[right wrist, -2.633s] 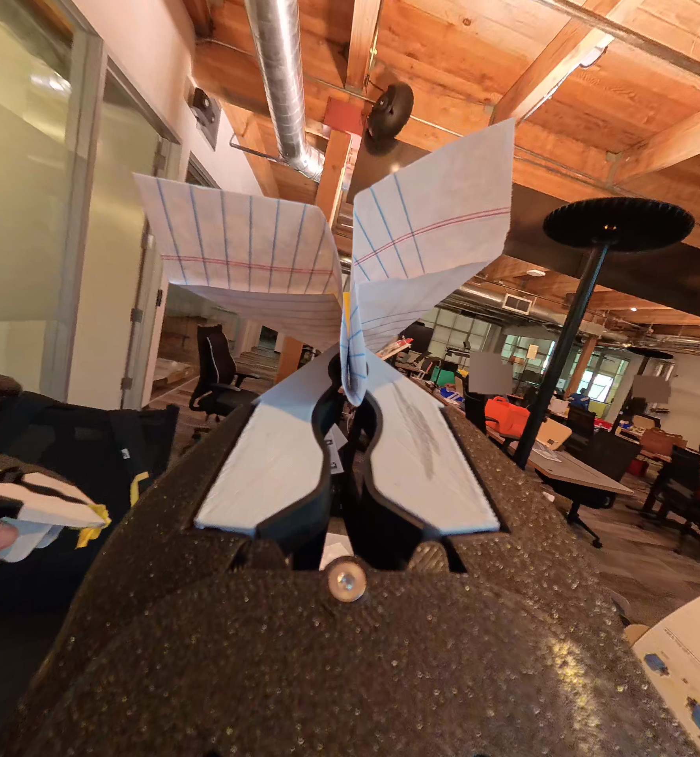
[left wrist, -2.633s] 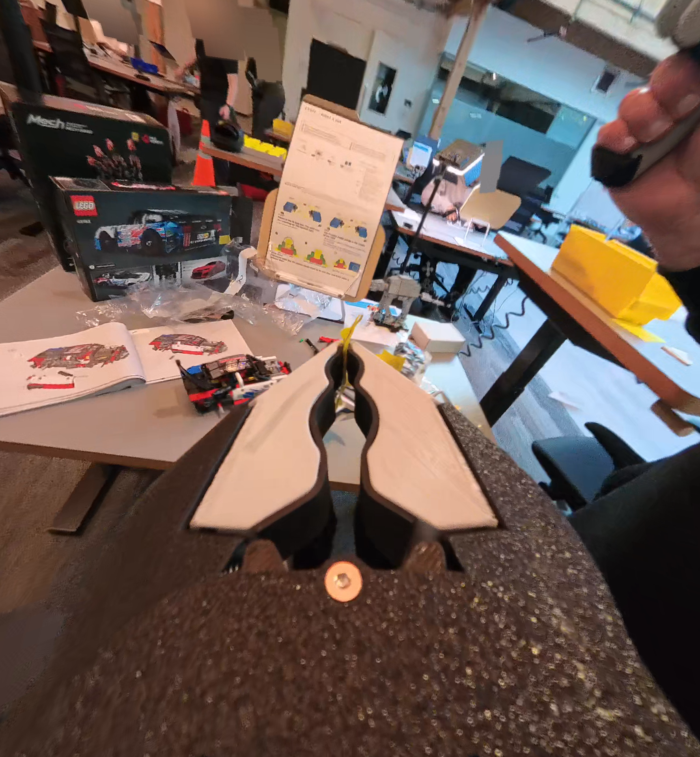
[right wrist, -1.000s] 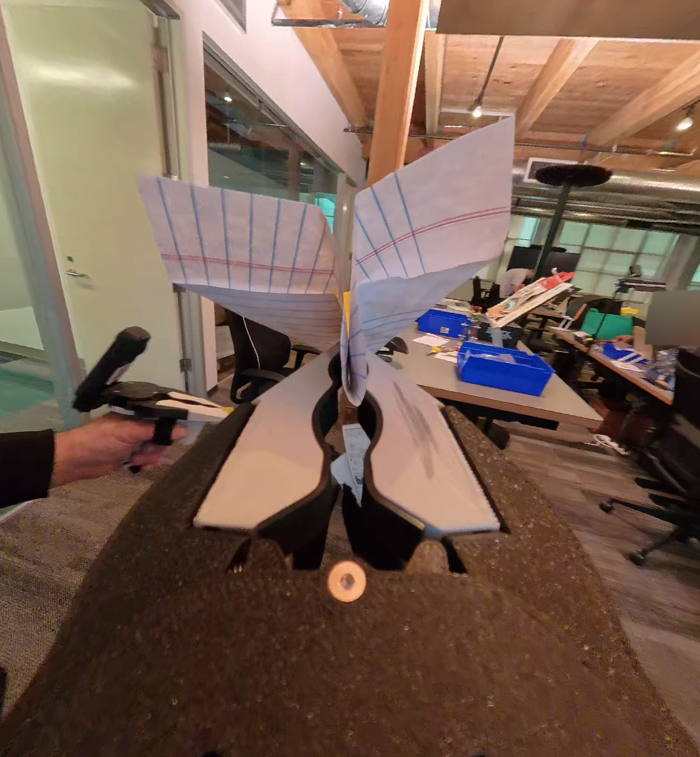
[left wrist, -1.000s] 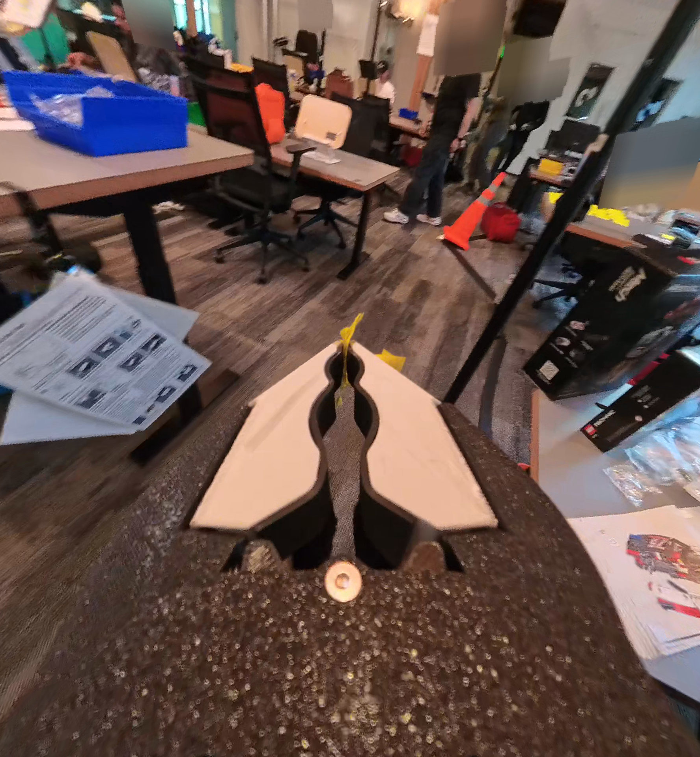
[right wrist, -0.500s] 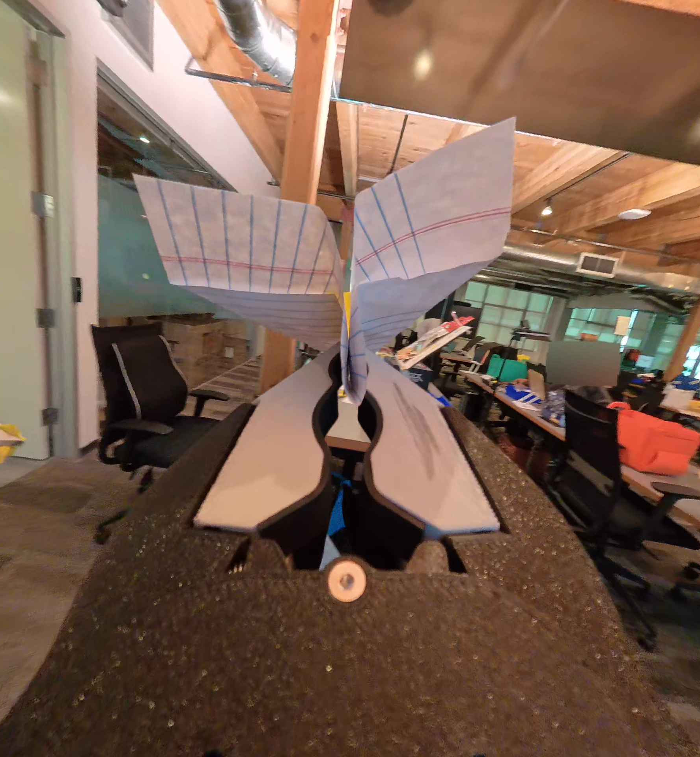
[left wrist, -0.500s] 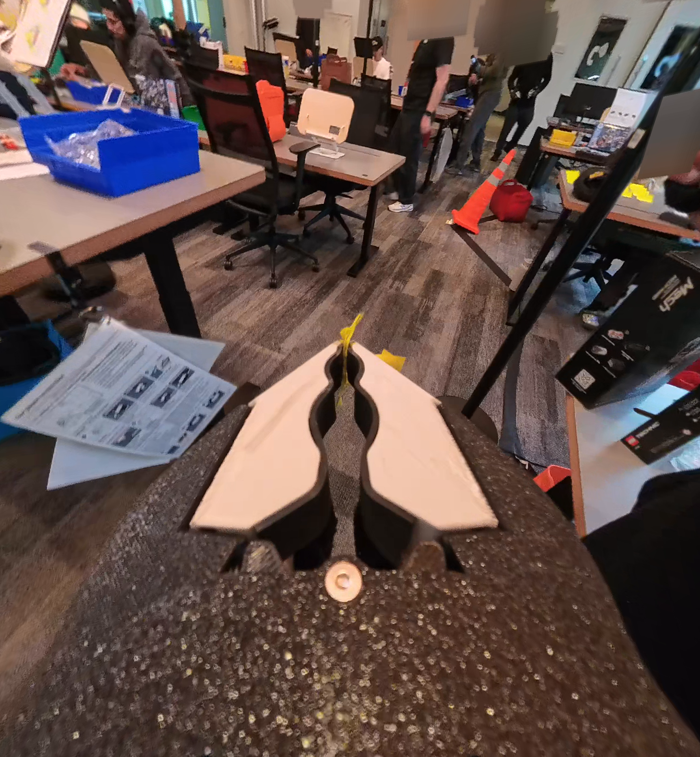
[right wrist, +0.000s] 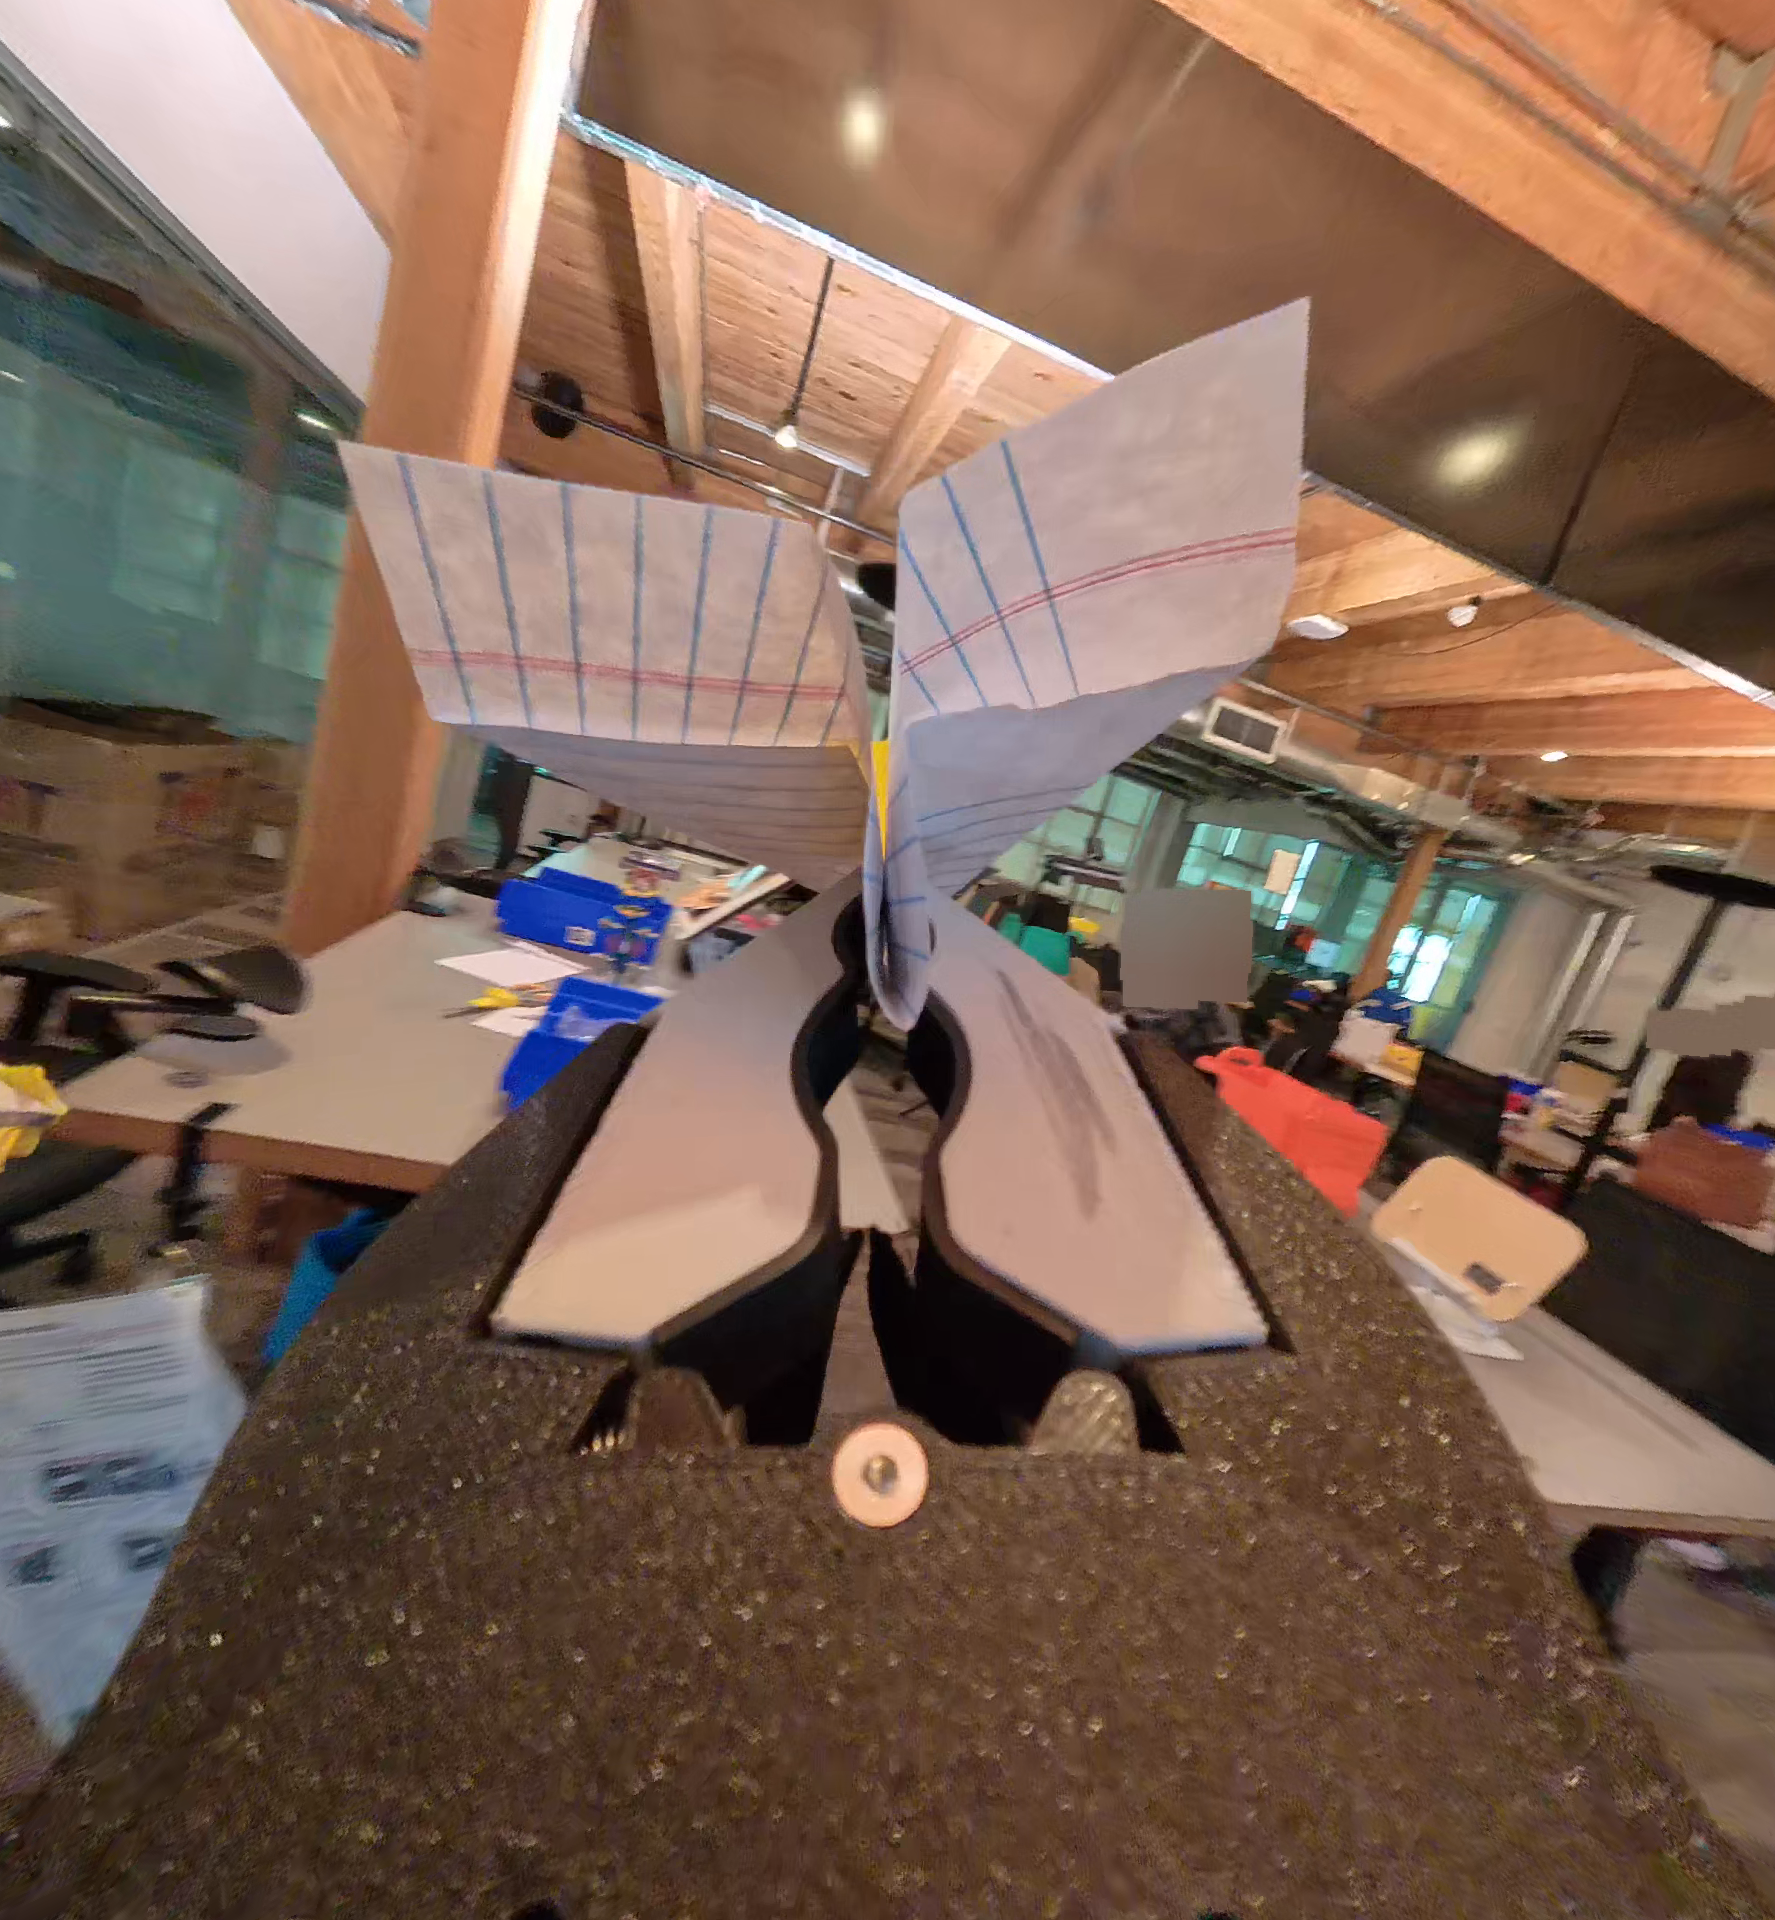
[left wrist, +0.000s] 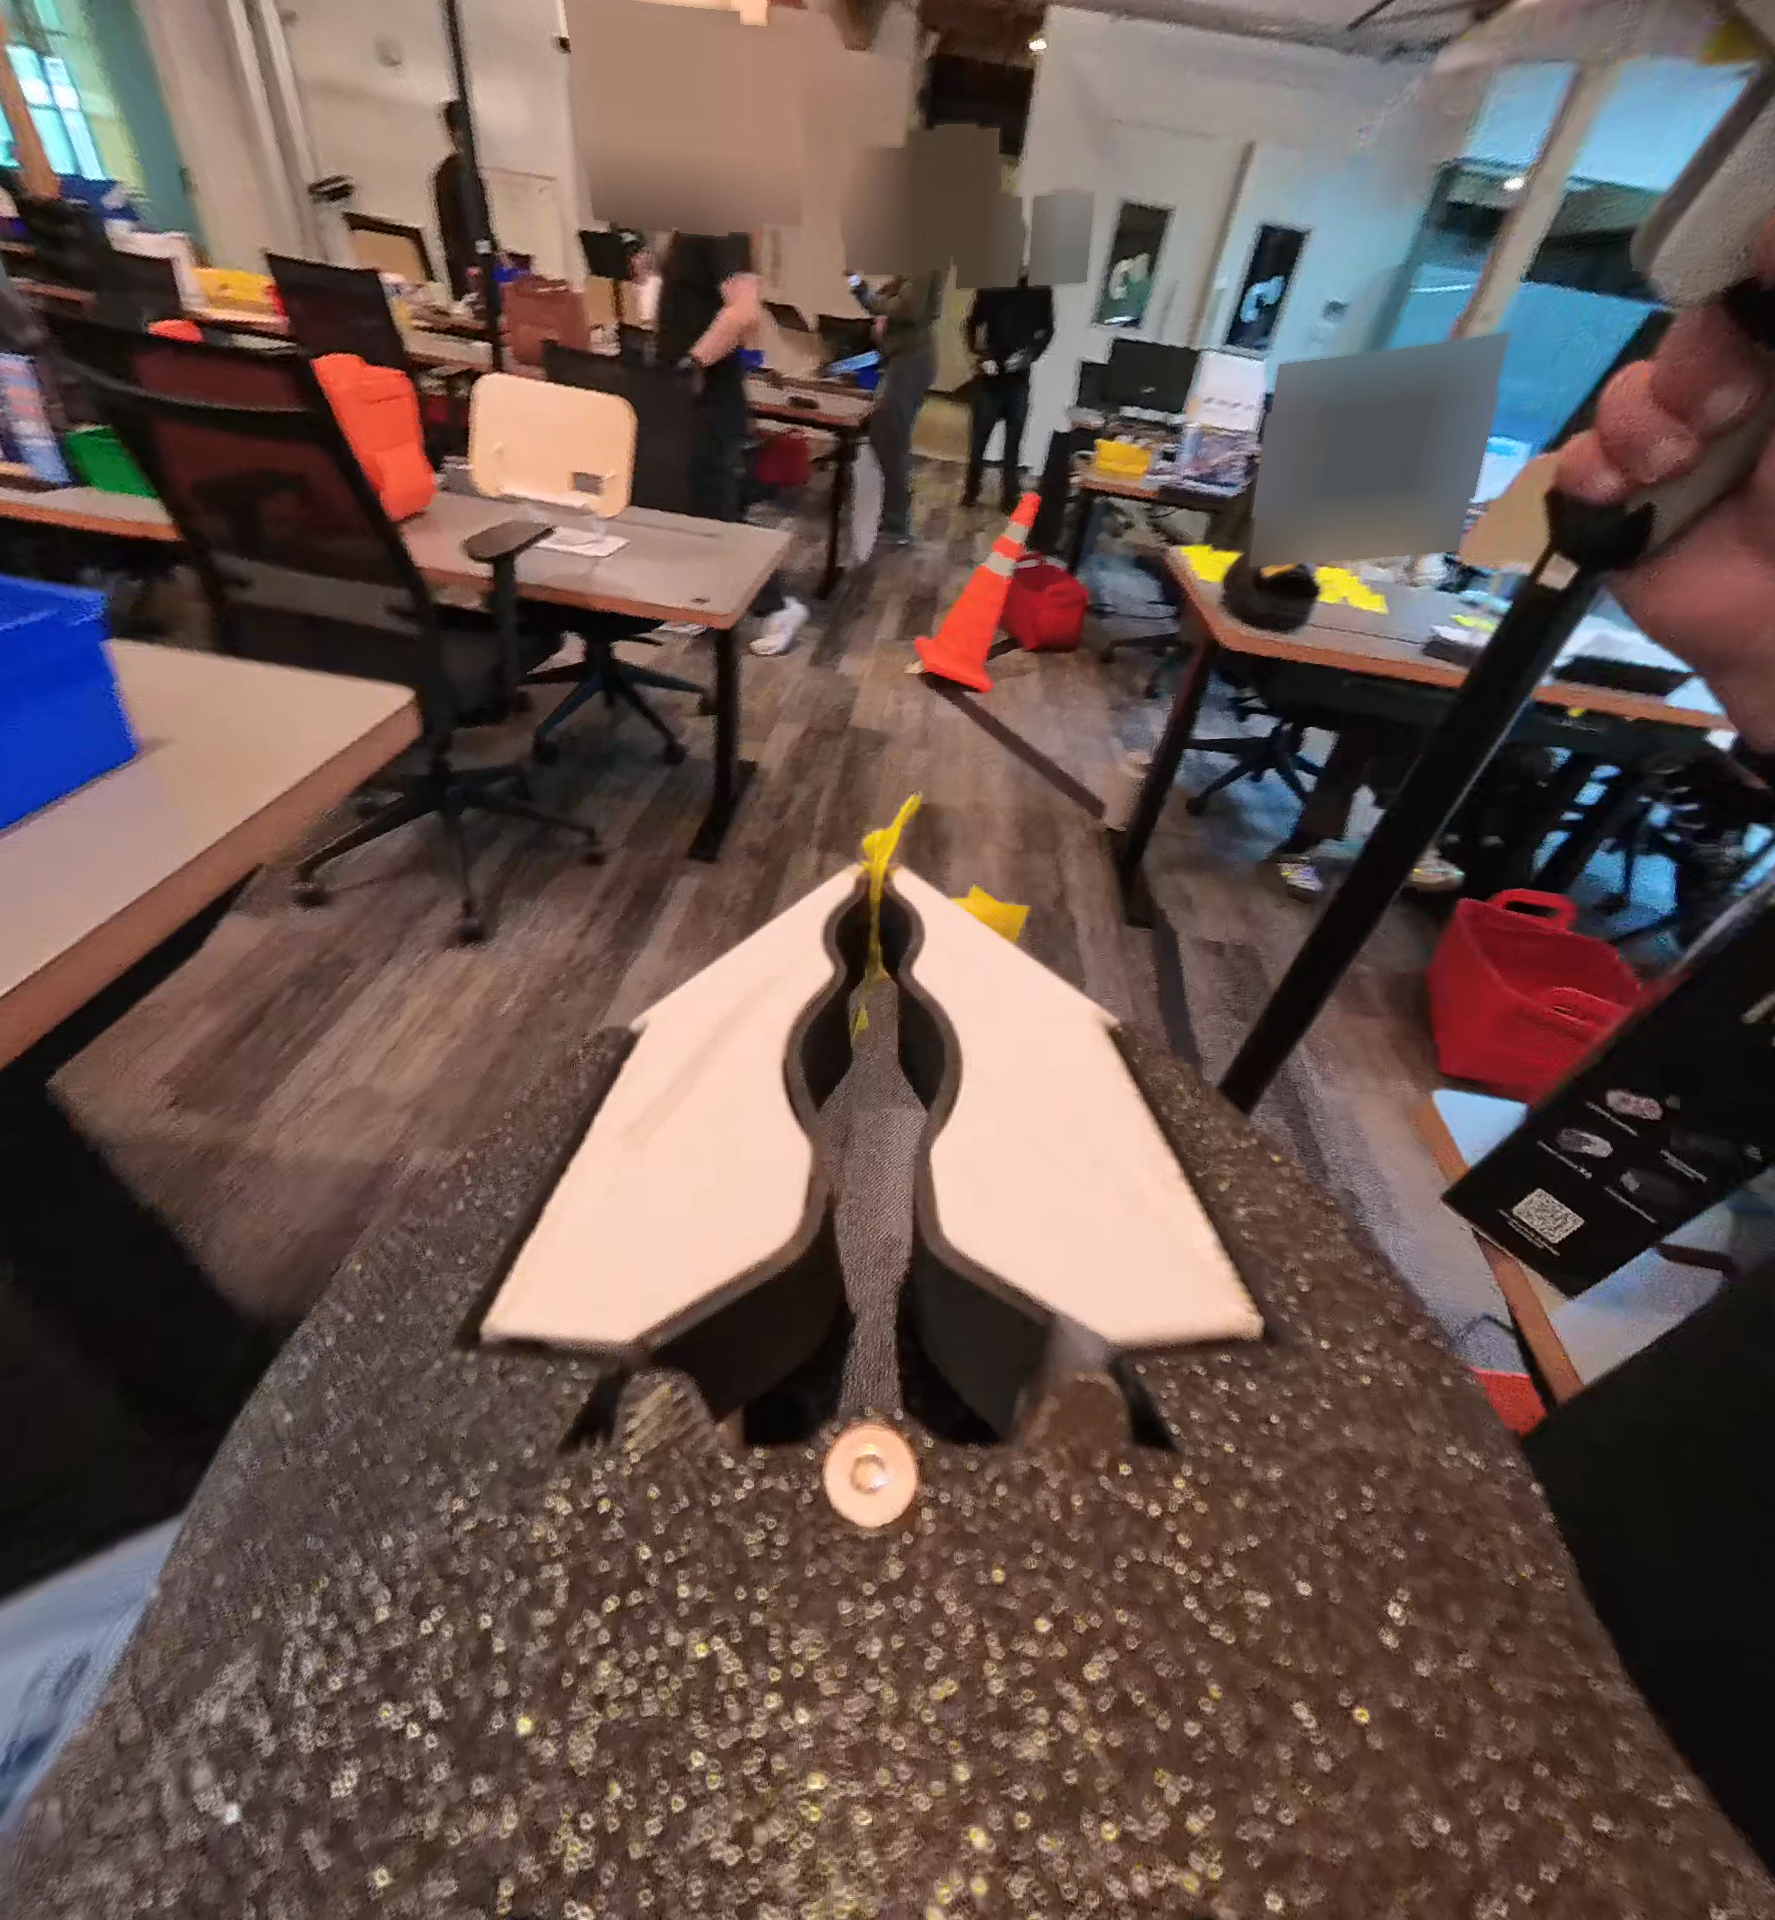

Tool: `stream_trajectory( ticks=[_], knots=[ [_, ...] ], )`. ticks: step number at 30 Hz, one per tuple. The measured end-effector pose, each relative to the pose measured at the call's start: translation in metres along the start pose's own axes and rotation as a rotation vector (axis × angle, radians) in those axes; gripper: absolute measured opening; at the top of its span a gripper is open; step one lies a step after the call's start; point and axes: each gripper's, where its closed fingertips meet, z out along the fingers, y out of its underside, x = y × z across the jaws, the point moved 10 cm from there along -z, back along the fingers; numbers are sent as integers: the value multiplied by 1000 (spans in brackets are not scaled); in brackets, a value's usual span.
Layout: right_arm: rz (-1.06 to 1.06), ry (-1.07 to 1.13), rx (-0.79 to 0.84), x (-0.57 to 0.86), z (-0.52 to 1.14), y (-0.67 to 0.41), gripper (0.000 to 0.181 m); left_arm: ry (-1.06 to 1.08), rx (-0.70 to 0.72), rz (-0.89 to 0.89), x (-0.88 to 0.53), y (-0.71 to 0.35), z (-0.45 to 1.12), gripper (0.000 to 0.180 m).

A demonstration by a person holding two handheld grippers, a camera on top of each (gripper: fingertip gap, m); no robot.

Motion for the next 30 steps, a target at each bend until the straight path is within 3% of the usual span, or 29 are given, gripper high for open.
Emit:
stream_trajectory(
  ticks=[18, 30],
  knots=[
    [-205, 359, -121, 126, 189, 89, 0, 453, -1, 65, -219, -74, 290, 0],
    [-231, 462, -118, 277, 244, 157, 0, 612, 58, 33, -252, -98, 518, 0]
  ],
)
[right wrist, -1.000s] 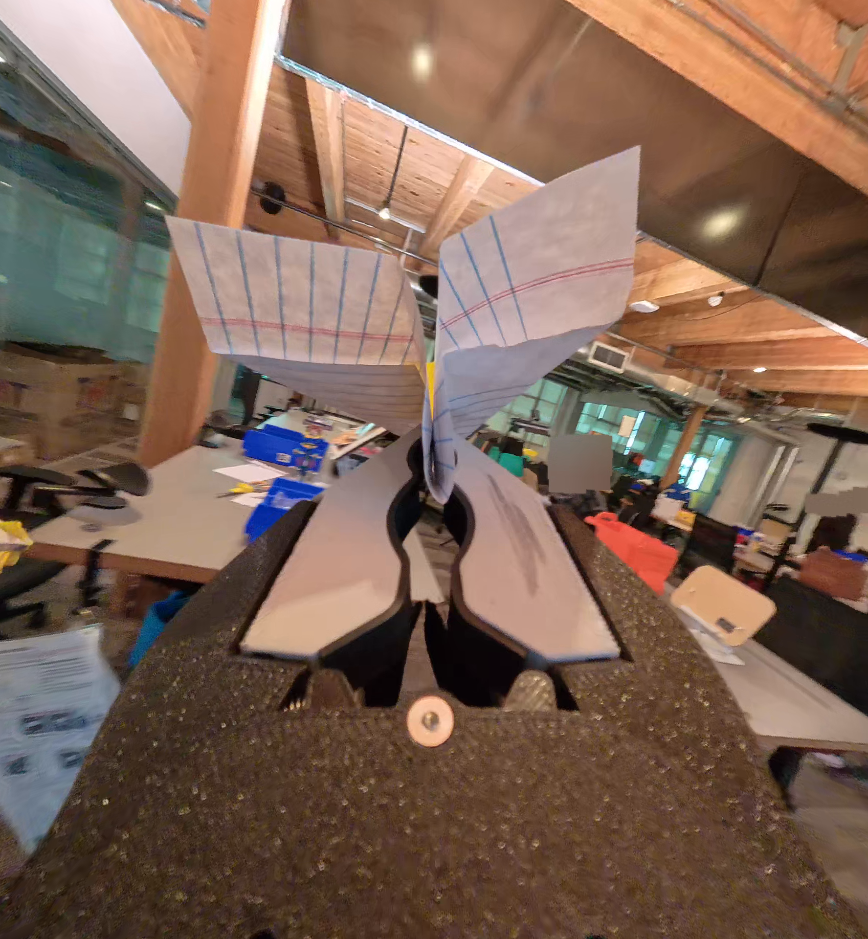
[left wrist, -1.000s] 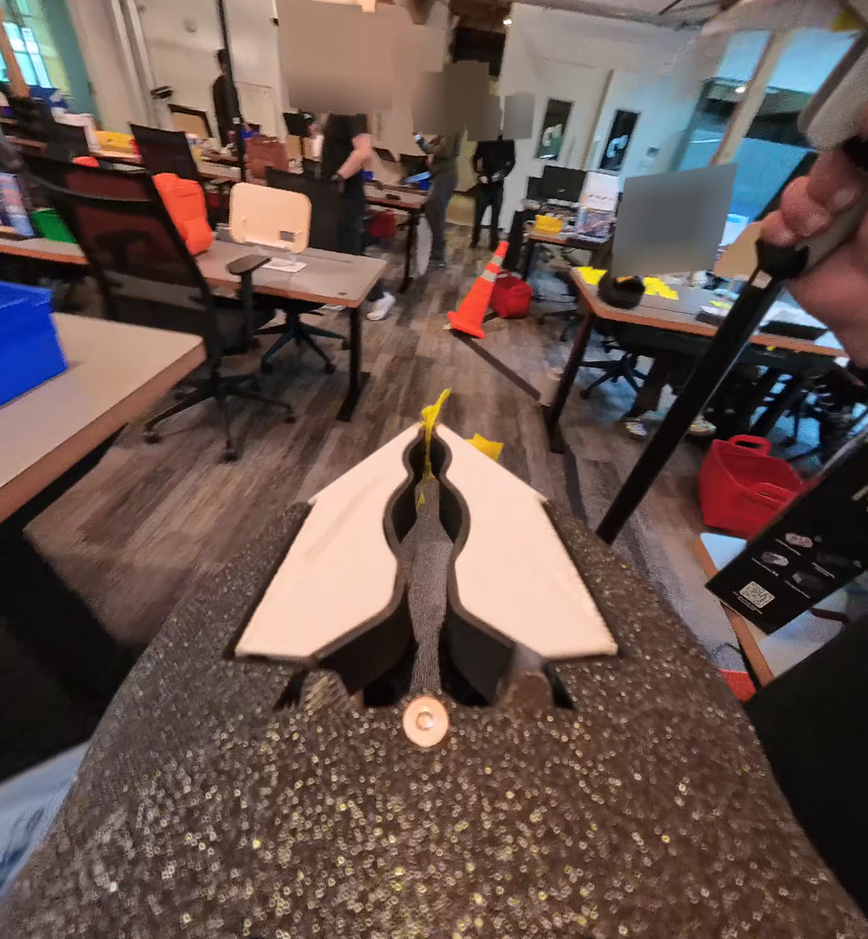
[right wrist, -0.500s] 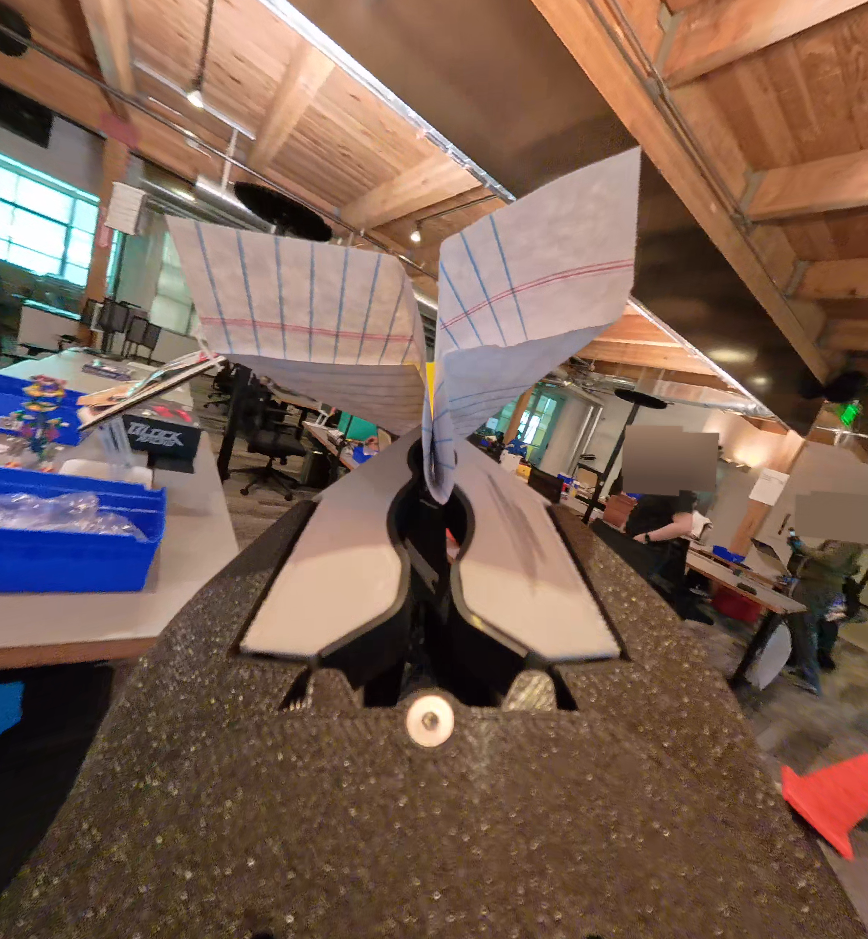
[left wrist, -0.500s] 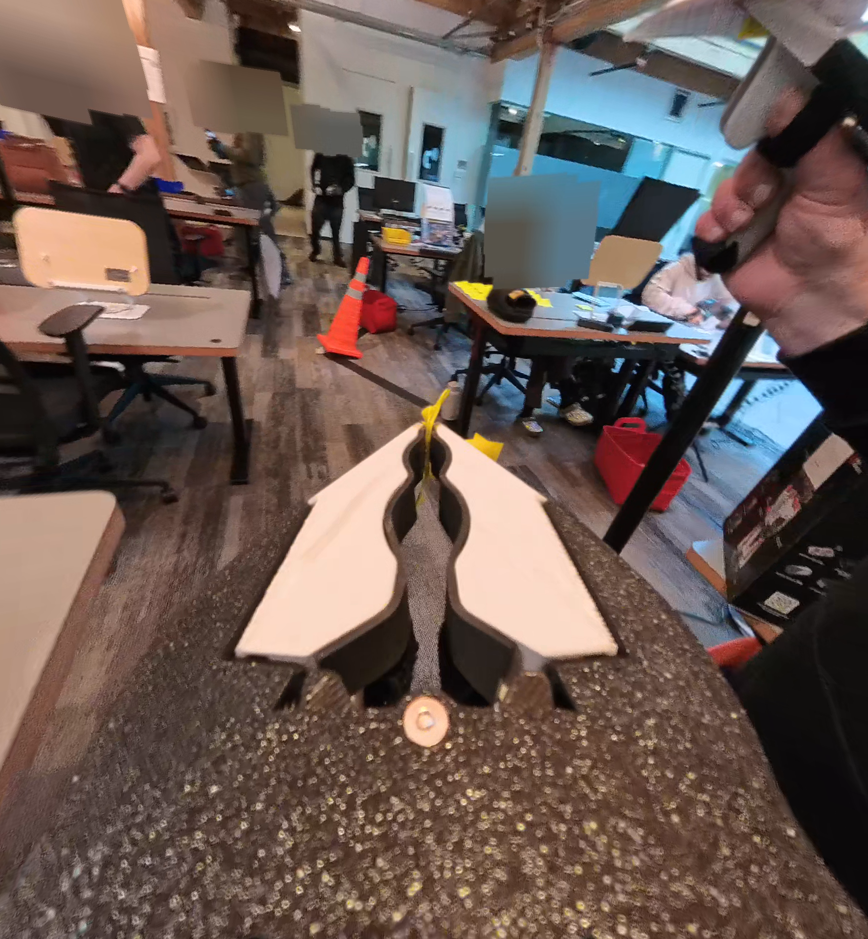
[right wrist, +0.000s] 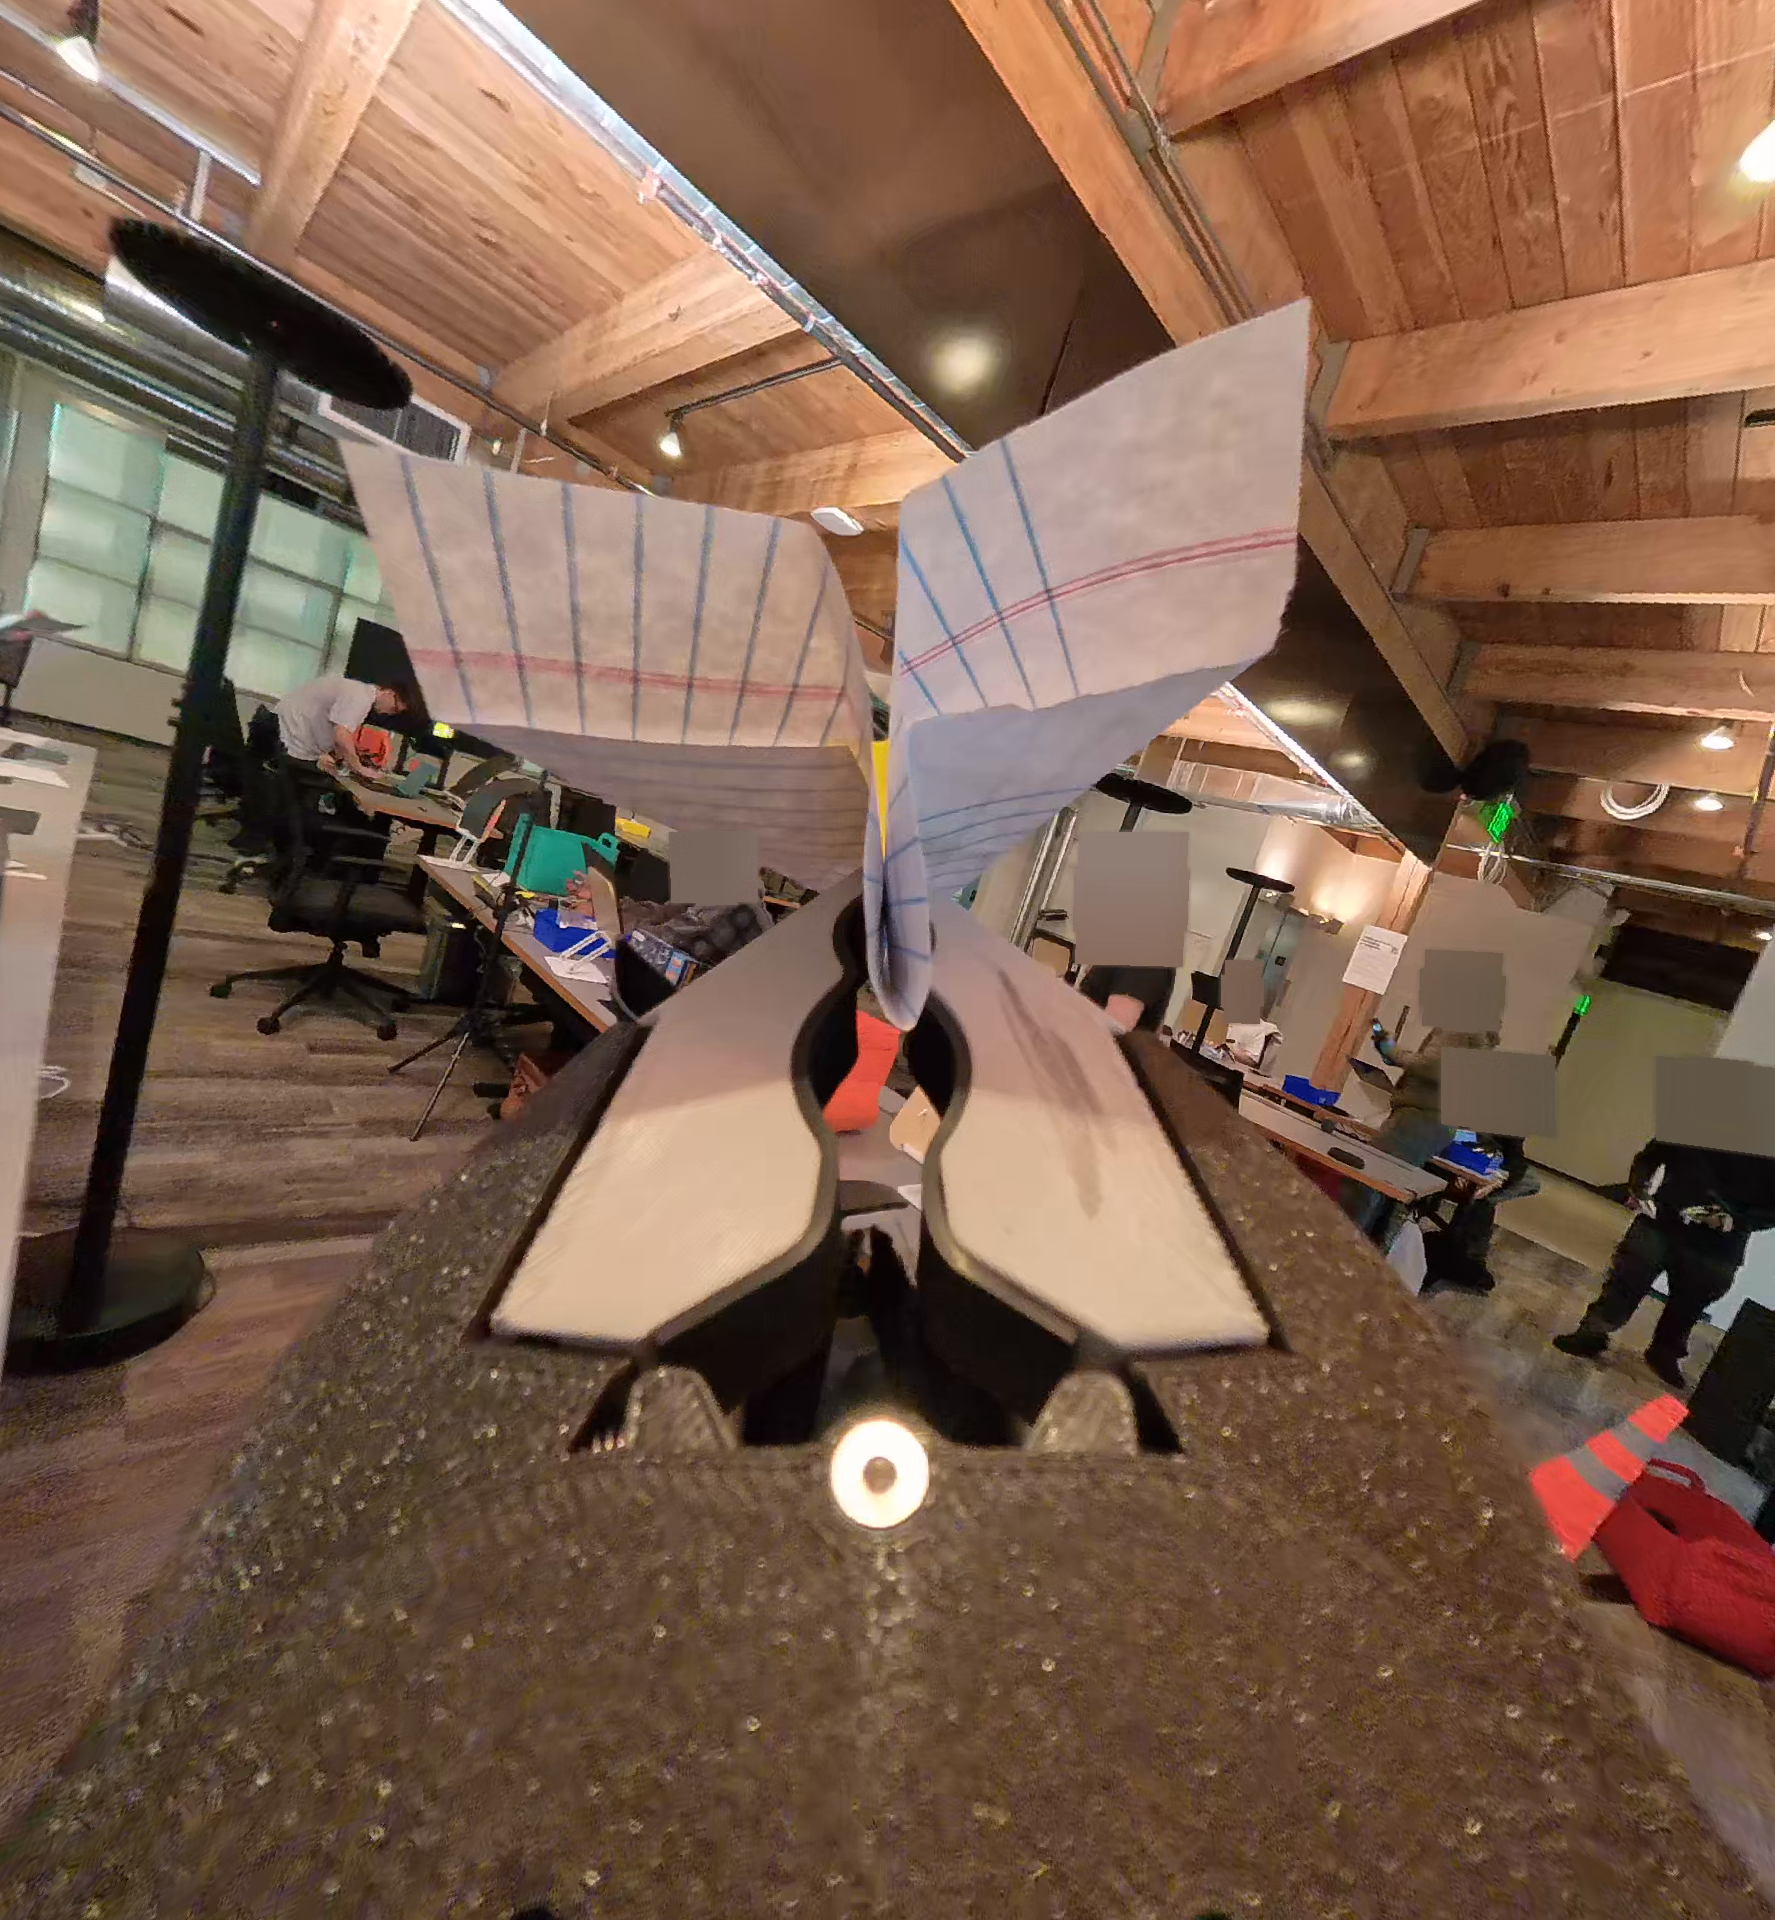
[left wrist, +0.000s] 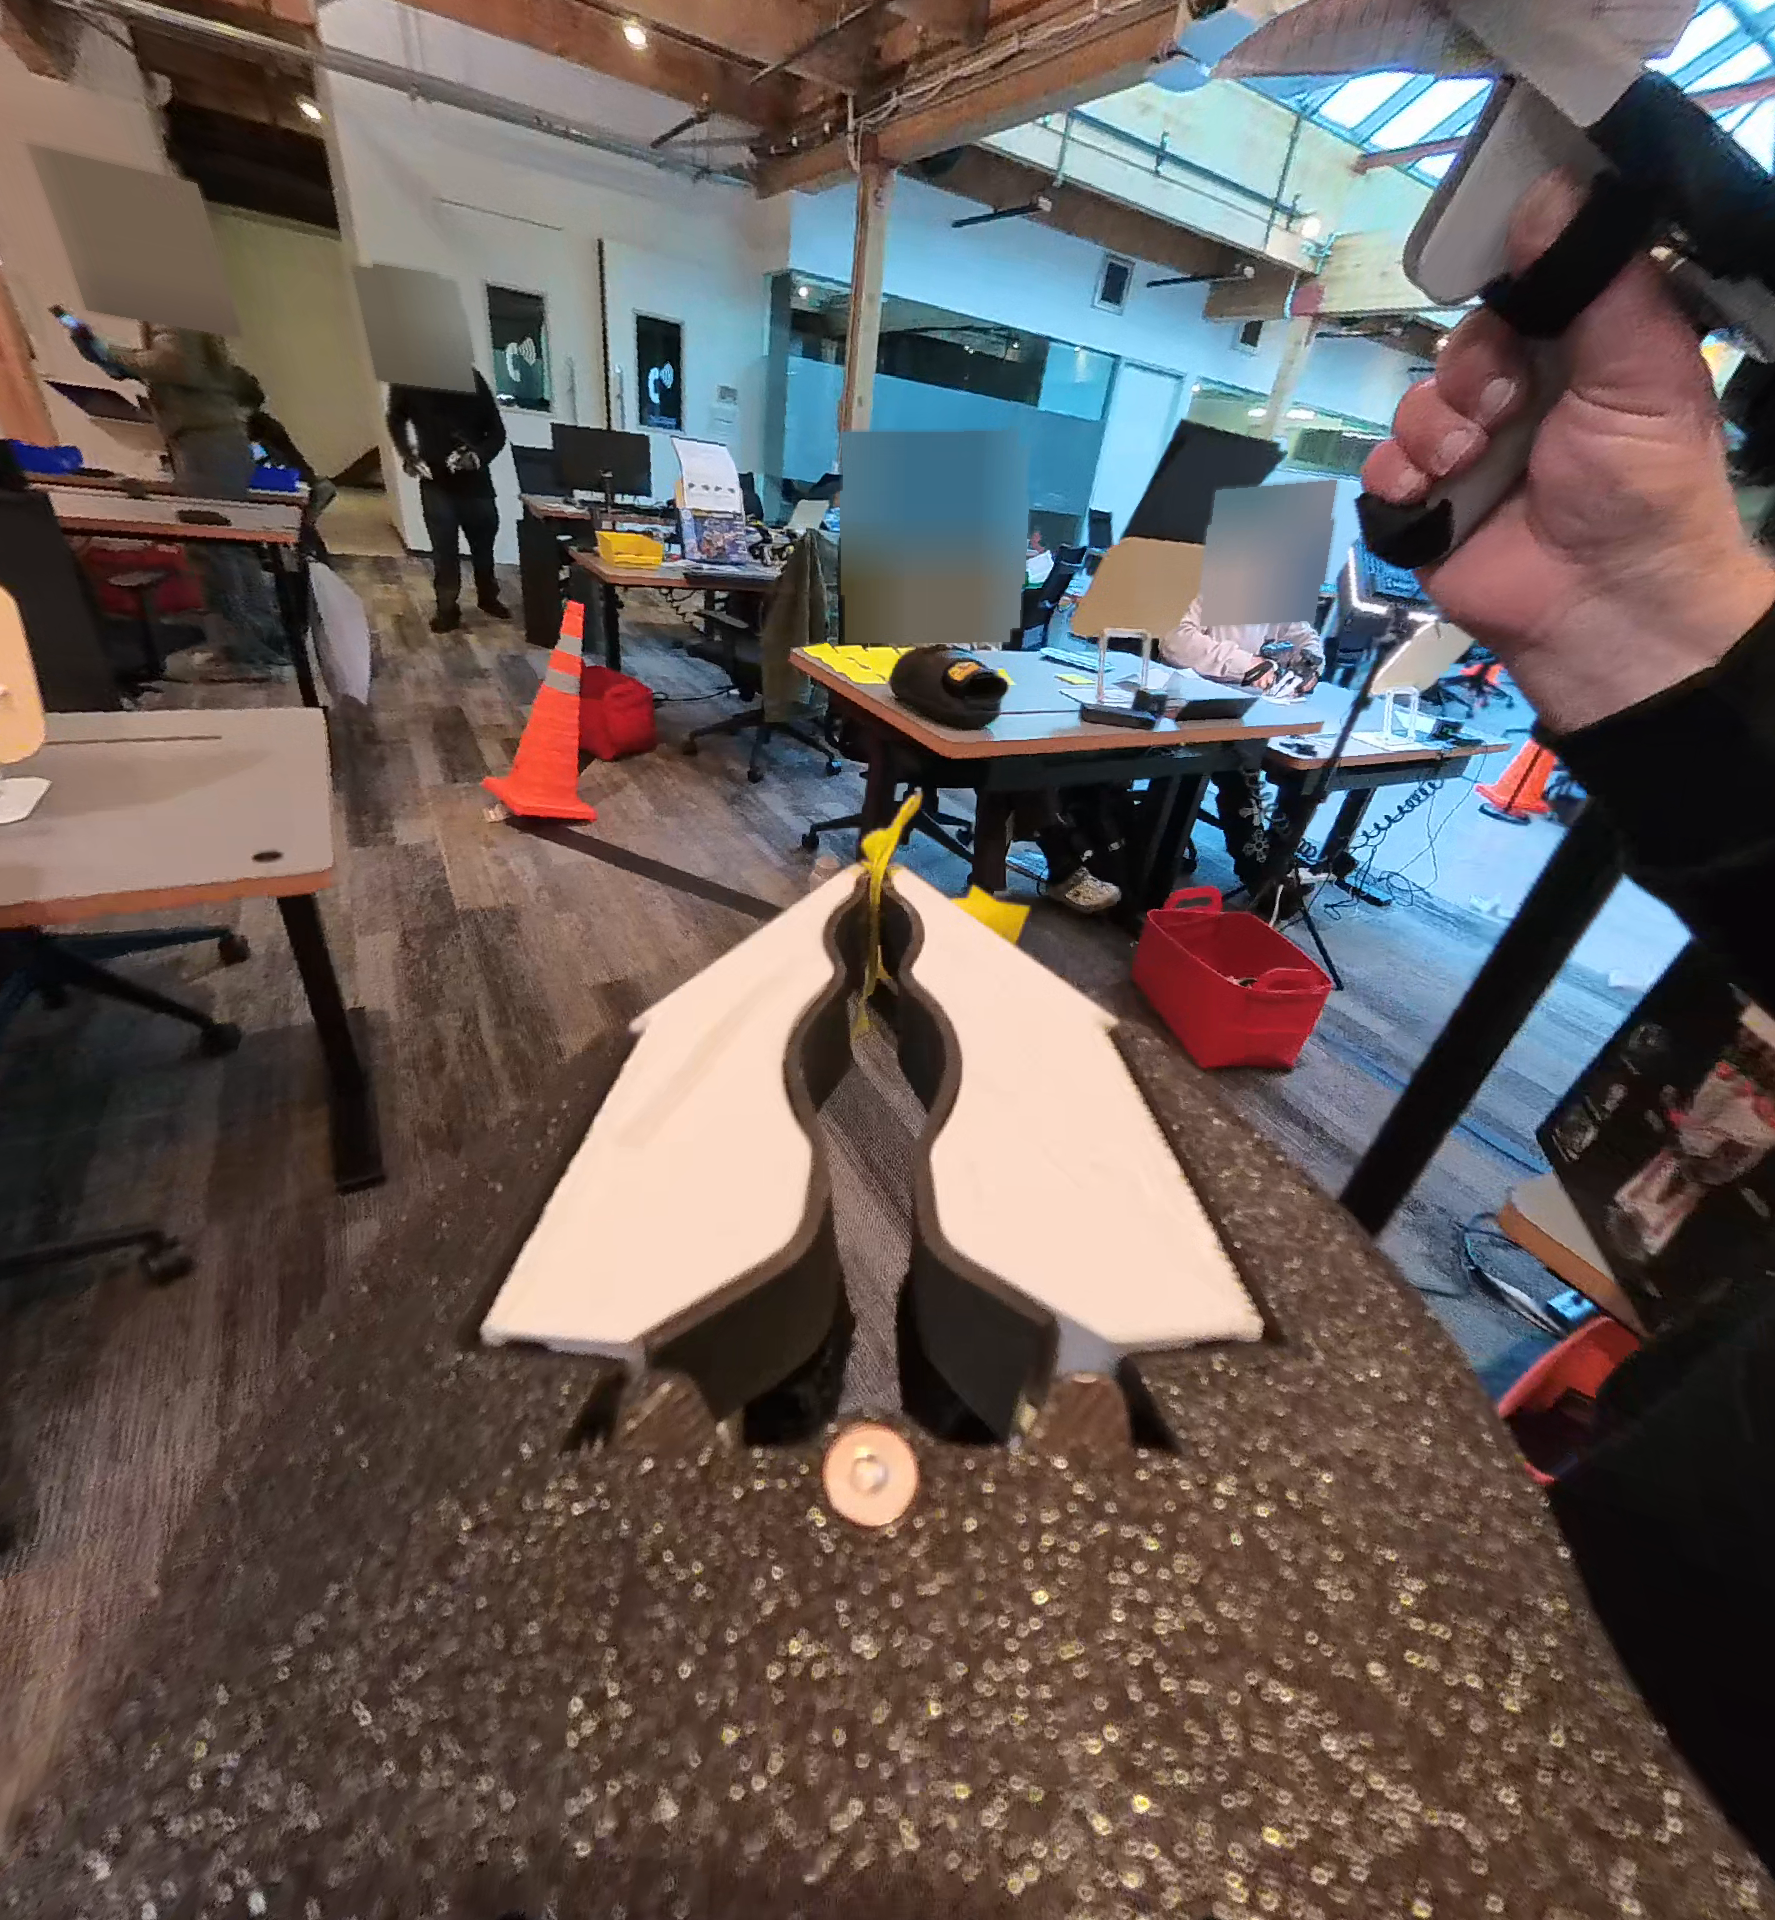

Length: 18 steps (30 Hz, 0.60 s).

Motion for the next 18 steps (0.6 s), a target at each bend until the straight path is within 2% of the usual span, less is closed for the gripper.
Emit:
stream_trajectory(
  ticks=[14, 18],
  knots=[
    [79, -35, -32, 140, 153, 140, 0, -17, -61, -9, -148, -14, 208, 0],
    [67, 39, -113, 165, 195, 181, 0, -2, -53, -55, -198, -11, 248, 0]
  ],
)
